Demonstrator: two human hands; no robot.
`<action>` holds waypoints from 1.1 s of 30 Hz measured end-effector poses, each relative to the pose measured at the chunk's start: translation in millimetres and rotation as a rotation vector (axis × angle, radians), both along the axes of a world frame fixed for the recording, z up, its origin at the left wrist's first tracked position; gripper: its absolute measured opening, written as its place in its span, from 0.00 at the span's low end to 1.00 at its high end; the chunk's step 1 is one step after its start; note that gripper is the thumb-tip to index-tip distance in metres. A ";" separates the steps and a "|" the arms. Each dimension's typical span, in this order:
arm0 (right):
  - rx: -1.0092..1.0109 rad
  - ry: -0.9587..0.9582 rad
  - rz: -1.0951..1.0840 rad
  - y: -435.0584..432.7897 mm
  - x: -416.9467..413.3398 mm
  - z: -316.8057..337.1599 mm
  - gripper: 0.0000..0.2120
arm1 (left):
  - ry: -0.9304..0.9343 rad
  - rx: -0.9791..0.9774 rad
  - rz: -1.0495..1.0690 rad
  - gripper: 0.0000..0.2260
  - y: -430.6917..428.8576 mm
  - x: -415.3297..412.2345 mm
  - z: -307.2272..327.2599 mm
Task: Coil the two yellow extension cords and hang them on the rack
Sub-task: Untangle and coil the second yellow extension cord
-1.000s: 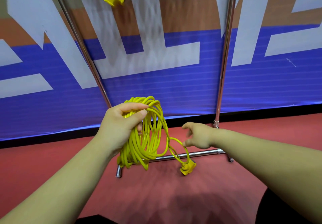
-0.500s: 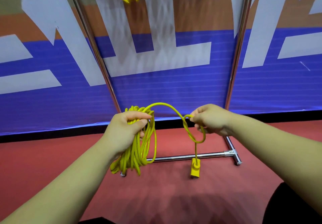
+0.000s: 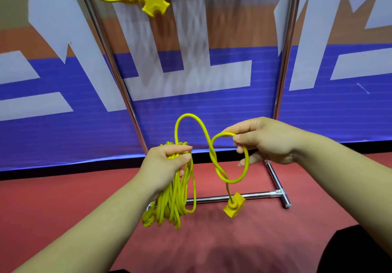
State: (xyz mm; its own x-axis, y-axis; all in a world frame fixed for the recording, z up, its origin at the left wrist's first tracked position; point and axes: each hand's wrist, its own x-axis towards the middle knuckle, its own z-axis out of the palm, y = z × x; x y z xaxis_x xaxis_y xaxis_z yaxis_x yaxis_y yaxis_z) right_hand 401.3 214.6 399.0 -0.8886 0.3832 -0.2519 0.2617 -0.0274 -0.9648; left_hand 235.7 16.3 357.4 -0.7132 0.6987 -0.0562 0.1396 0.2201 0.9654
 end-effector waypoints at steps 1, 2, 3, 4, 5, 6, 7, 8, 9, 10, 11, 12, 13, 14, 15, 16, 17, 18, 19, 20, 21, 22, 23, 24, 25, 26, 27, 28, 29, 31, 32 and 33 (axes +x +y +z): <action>0.005 0.013 0.005 -1.8 0.0 1.9 0.13 | -0.018 0.005 -0.009 0.06 2.1 2.8 0.6; 0.011 0.025 0.004 -3.7 -0.1 3.8 0.13 | -0.033 0.007 -0.024 0.05 4.2 5.6 1.4; 0.010 0.037 0.003 -5.2 -0.3 5.0 0.13 | -0.044 0.006 -0.048 0.05 6.2 8.8 2.4; 0.006 0.046 0.004 -6.4 -0.6 5.5 0.12 | -0.058 0.006 -0.075 0.05 8.1 12.1 3.9; 0.005 0.052 0.004 -7.0 -0.6 5.4 0.12 | -0.077 0.009 -0.100 0.06 9.8 14.8 5.4; 0.009 0.051 0.001 -7.4 -0.4 4.4 0.12 | -0.104 0.014 -0.117 0.07 11.2 17.0 7.2; 0.018 0.046 -0.005 -7.6 0.0 2.8 0.12 | -0.134 0.023 -0.128 0.08 12.2 18.5 9.2; 0.029 0.039 -0.013 -7.5 0.3 0.9 0.12 | -0.161 0.038 -0.139 0.08 13.2 19.9 11.5; 0.040 0.034 -0.017 -7.3 0.9 -0.8 0.12 | -0.177 0.050 -0.150 0.08 14.0 21.0 13.1; 0.047 0.035 -0.015 -7.4 1.6 -1.7 0.12 | -0.176 0.054 -0.160 0.07 15.5 22.5 14.3; 0.048 0.041 -0.008 -7.8 2.1 -2.0 0.12 | -0.155 0.044 -0.162 0.07 16.9 24.1 14.5; 0.042 0.052 -0.002 -8.1 2.1 -1.9 0.11 | -0.120 0.021 -0.156 0.08 18.5 26.0 14.2; 0.028 0.068 -0.003 -8.4 2.1 -1.5 0.11 | -0.078 -0.008 -0.150 0.08 20.0 27.7 13.2; 0.005 0.083 -0.010 -8.8 1.6 -1.3 0.11 | -0.033 -0.039 -0.150 0.08 21.3 29.2 11.8; -0.023 0.091 -0.016 -9.7 1.4 -1.4 0.10 | 0.006 -0.065 -0.154 0.08 22.2 29.8 10.4; -0.052 0.093 -0.022 -10.4 1.1 -3.0 0.10 | 0.032 -0.081 -0.152 0.09 22.4 30.0 9.6; -0.074 0.093 -0.029 -10.8 1.3 -5.0 0.09 | 0.044 -0.083 -0.144 0.09 22.1 29.1 9.6; -0.089 0.094 -0.039 -10.6 1.3 -6.9 0.09 | 0.048 -0.071 -0.133 0.09 21.4 28.2 10.7; -0.102 0.096 -0.047 -9.5 1.8 -9.2 0.09 | 0.046 -0.051 -0.120 0.08 20.4 26.8 12.2; -0.133 0.101 -0.048 -7.2 2.3 -12.0 0.10 | 0.033 -0.026 -0.106 0.08 19.5 25.9 14.5; -0.185 0.107 -0.047 -3.8 3.1 -14.1 0.12 | 0.012 0.007 -0.088 0.08 18.3 24.9 17.3; -0.242 0.107 -0.051 -0.5 3.2 -16.8 0.14 | -0.013 0.042 -0.071 0.08 16.9 24.3 21.0; -0.270 0.091 -0.056 1.9 3.4 -20.4 0.15 | -0.036 0.076 -0.058 0.08 15.5 23.3 24.5; -0.245 0.054 -0.056 2.2 3.3 -26.4 0.14 | -0.057 0.105 -0.049 0.08 14.2 22.4 27.9; -0.148 0.001 -0.038 0.9 2.8 -35.3 0.12 | -0.071 0.135 -0.042 0.08 12.6 21.5 31.0; 0.001 -0.055 -0.001 -1.2 1.5 -46.1 0.09 | -0.079 0.161 -0.036 0.09 11.7 21.1 34.4; 0.177 -0.101 0.061 -4.1 0.5 -55.6 0.08 | -0.081 0.185 -0.029 0.09 10.8 20.4 36.8; 0.335 -0.130 0.141 -7.5 -1.2 -64.9 0.08 | -0.079 0.206 -0.022 0.09 10.2 20.3 39.1; 0.440 -0.145 0.210 -11.6 -3.6 -72.9 0.11 | -0.074 0.225 -0.015 0.09 9.9 19.9 40.9; 0.466 -0.142 0.229 -19.0 -12.2 -84.5 0.17 | -0.070 0.258 -0.004 0.07 8.6 18.9 44.0; 0.430 -0.128 0.202 -23.0 -17.2 -89.6 0.18 | -0.075 0.271 0.002 0.07 7.5 18.1 45.0; 0.406 -0.113 0.176 -27.5 -21.4 -92.8 0.16 | -0.085 0.279 0.006 0.07 6.0 17.0 45.4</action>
State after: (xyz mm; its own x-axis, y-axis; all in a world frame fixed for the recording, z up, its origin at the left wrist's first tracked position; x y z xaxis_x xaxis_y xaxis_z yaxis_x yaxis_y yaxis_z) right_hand 379.9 187.1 306.2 -0.9247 0.3166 -0.2113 0.3326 0.4018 -0.8532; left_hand 252.8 22.3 402.8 -0.7181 0.6916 0.0782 0.0554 -0.0552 0.9969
